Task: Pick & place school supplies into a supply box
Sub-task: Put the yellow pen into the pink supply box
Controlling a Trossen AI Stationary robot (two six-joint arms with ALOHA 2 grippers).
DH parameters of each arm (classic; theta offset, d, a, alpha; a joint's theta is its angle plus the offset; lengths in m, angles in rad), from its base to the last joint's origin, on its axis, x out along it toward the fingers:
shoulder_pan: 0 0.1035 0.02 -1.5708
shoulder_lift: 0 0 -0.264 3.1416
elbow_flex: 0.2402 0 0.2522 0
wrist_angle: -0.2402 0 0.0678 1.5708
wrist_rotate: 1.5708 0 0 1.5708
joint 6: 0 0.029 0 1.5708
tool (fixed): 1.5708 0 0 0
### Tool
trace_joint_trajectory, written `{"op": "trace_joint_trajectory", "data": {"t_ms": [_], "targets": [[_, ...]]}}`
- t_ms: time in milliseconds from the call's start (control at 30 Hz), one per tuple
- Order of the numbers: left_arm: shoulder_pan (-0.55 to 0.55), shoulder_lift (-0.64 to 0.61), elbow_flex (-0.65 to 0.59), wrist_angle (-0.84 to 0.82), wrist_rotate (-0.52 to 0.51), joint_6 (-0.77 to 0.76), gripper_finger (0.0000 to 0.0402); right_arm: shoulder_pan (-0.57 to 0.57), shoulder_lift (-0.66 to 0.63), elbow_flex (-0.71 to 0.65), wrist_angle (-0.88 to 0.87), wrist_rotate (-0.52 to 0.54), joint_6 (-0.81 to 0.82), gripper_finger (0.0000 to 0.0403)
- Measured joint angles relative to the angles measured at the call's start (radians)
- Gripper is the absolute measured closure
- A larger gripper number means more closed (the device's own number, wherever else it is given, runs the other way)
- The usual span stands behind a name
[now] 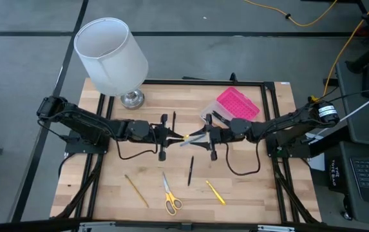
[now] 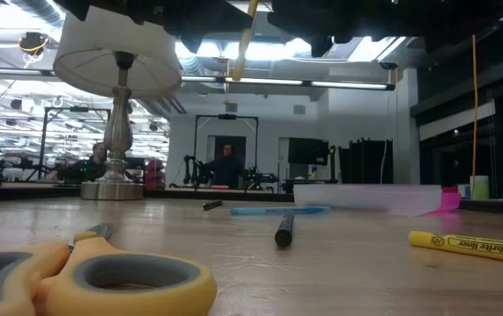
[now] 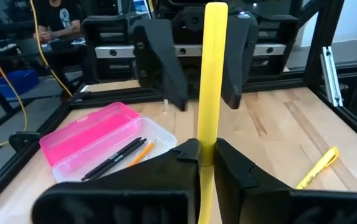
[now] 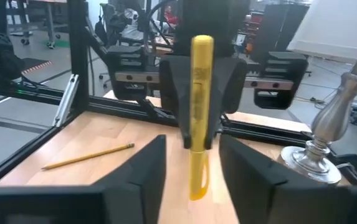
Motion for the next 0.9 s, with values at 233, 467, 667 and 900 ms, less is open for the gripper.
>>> {"op": "trace_joint_trajectory", "data": {"t_ms": [233,467,667,900], "targets": [[0.012,0.0,0.0,0.006,-0.052,0.03,0.0389,-0.003,0.001,0.0,0.072,-0.001,0.0,0.0213],[0.057,0.0,0.0,0.05,0.009,0.047,0.0389,-0.031,0.001,0.001,0.089,-0.002,0.053,0.0212],[0.082,0.0,0.0,0.055,0.035,0.042,0.0389,-0.042,0.001,0.005,0.087,-0.002,0.052,0.0212],[0.096,0.0,0.0,0.056,0.035,0.057,0.0389,-0.062,0.026,0.048,0.074,-0.002,0.048,0.0212]]}}
